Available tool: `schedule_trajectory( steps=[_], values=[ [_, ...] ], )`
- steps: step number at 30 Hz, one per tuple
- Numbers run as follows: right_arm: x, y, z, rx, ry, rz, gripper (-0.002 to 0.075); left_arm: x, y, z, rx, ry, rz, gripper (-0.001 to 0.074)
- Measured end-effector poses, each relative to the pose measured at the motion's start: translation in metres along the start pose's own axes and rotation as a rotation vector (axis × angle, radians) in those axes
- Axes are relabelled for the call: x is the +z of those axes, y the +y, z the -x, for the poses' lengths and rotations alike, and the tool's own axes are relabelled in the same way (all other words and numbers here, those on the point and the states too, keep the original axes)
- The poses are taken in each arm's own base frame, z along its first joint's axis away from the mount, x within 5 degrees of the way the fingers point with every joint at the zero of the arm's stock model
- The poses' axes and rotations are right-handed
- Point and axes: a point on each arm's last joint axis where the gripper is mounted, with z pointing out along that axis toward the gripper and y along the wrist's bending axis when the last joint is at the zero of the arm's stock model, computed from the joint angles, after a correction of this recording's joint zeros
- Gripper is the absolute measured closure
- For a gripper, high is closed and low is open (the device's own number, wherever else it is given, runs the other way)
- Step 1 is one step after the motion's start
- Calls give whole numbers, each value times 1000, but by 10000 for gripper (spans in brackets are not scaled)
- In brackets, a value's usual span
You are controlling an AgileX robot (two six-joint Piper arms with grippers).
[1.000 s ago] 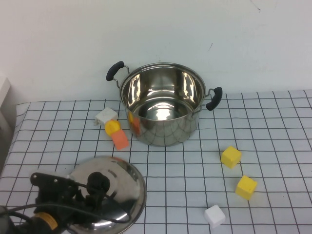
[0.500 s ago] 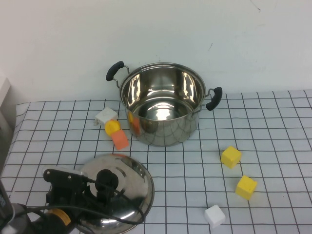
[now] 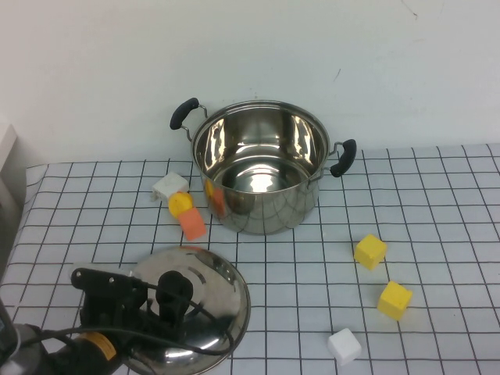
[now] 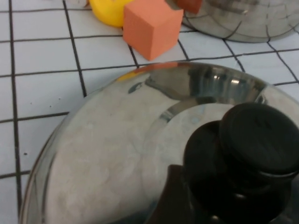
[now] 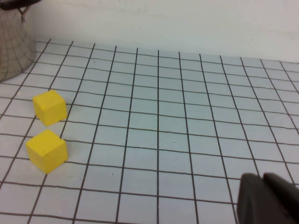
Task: Cover the pot
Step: Pick up the pot lid
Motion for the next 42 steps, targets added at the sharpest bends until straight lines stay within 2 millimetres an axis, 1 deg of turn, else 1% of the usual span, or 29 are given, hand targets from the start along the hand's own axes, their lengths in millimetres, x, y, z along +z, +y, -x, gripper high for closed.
schedule_trajectory(
  steps=[2,7,10,12,16,18,20,21,25,30,32,34,39,42],
  values=[
    [0,0,0,0,0,0,717,1,-1,2,1,-2,-4,177],
    [0,0,0,0,0,0,717,14,-7,13,17,-50,-28,177],
    [0,0,0,0,0,0,717,20,-8,19,13,-81,-12,177],
    [0,0,0,0,0,0,717,23,-6,18,13,-79,2,177],
    [0,0,0,0,0,0,717,28,-3,5,15,-42,12,177],
    [0,0,0,0,0,0,717,30,-3,3,21,-55,2,178],
    [0,0,0,0,0,0,717,30,-3,2,22,-63,0,204],
    [0,0,0,0,0,0,717,31,-2,2,22,-64,0,236],
    [0,0,0,0,0,0,717,31,-2,3,30,-74,1,422],
    [0,0,0,0,0,0,717,29,-3,9,49,-67,7,416],
    [0,0,0,0,0,0,717,24,-3,17,52,-70,28,416],
    [0,0,0,0,0,0,717,17,-3,31,54,-112,59,416],
    [0,0,0,0,0,0,717,-10,-9,84,75,-309,76,416],
    [0,0,0,0,0,0,717,-21,-16,114,101,-357,56,416]
  ],
)
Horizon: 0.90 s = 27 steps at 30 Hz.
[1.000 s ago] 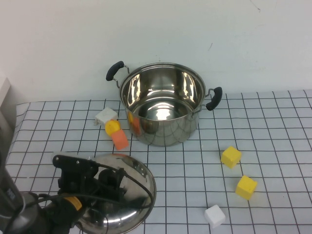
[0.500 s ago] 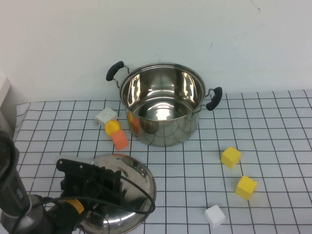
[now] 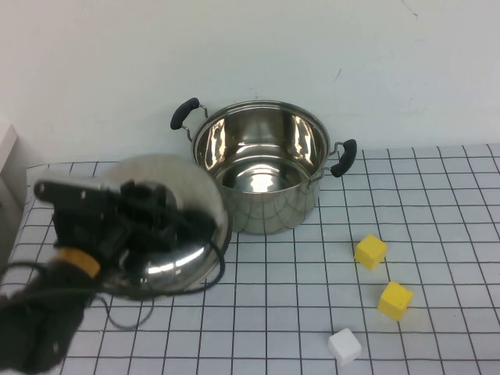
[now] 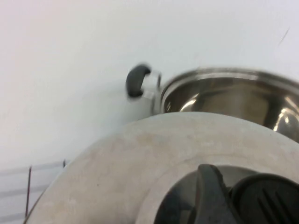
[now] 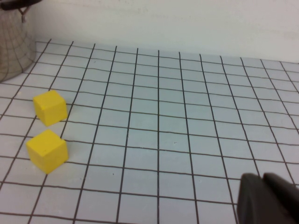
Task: Cover the pot
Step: Pick up the pot lid, then place the pot lid on the pot
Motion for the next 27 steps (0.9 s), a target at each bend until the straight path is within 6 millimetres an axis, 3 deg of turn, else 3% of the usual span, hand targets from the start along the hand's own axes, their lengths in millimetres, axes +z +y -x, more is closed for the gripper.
schedule_trajectory(
  steps=[5,11,14,20,27],
  values=[
    [0,0,0,0,0,0,717,16,-10,49,57,56,-56,416],
    [0,0,0,0,0,0,717,59,-17,106,-5,100,-92,416],
    [0,0,0,0,0,0,717,83,-21,124,4,78,-128,416],
    [0,0,0,0,0,0,717,132,-34,138,-19,98,-209,416],
    [0,0,0,0,0,0,717,181,-52,119,22,150,-293,416]
  ],
)
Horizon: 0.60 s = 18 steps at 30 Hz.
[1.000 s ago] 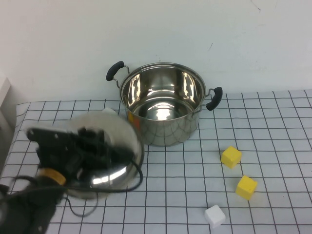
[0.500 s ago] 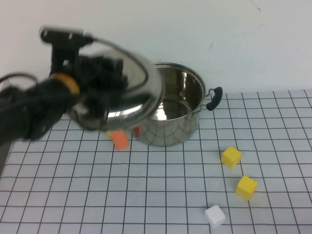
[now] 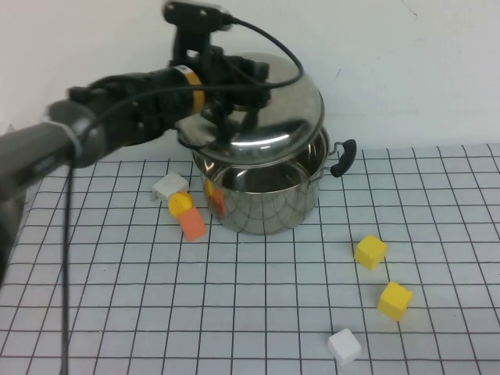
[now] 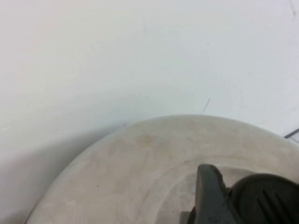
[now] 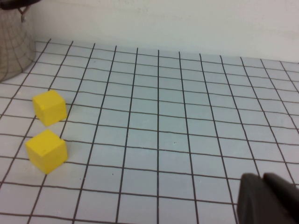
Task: Cover the pot
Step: Place the pot lid on the pot
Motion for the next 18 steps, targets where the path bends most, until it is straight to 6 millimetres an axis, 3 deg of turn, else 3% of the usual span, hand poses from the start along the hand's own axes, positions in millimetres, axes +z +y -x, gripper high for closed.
schedule_trajectory(
  steps=[8,18],
  values=[
    [0,0,0,0,0,0,717,51,9,-30,18,25,-16,416],
    [0,0,0,0,0,0,717,68,17,-53,-41,58,1,416]
  ],
)
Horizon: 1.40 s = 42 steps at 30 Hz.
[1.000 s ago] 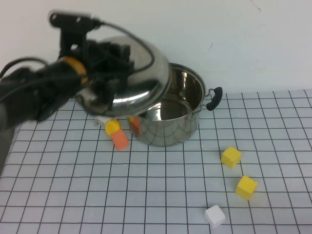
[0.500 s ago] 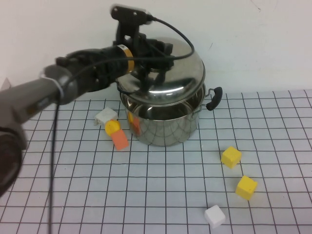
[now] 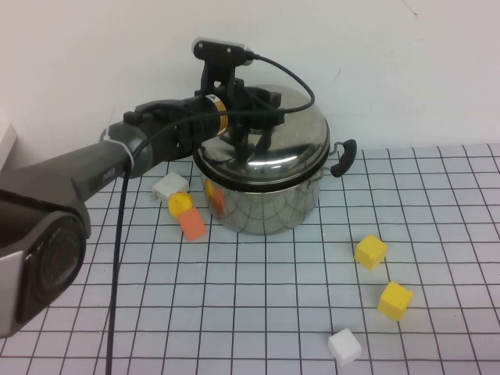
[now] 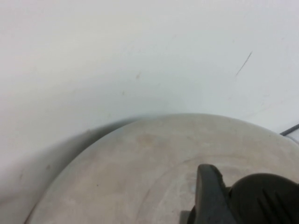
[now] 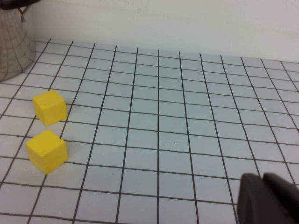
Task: Cover the pot
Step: Place the pot lid on the pot
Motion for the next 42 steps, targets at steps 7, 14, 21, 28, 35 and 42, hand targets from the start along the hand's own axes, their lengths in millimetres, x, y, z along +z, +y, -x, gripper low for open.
schedule_trajectory(
  steps=[7,14,21,28,35,42],
  values=[
    [0,0,0,0,0,0,717,2,3,-5,-8,14,21,416],
    [0,0,0,0,0,0,717,3,4,-6,-50,23,33,417],
    [0,0,0,0,0,0,717,2,4,-5,-55,32,35,418],
    [0,0,0,0,0,0,717,2,4,-6,-42,41,35,418],
    [0,0,0,0,0,0,717,1,4,-5,-47,54,35,418],
    [0,0,0,0,0,0,717,2,-8,-6,8,95,0,417]
  ],
)
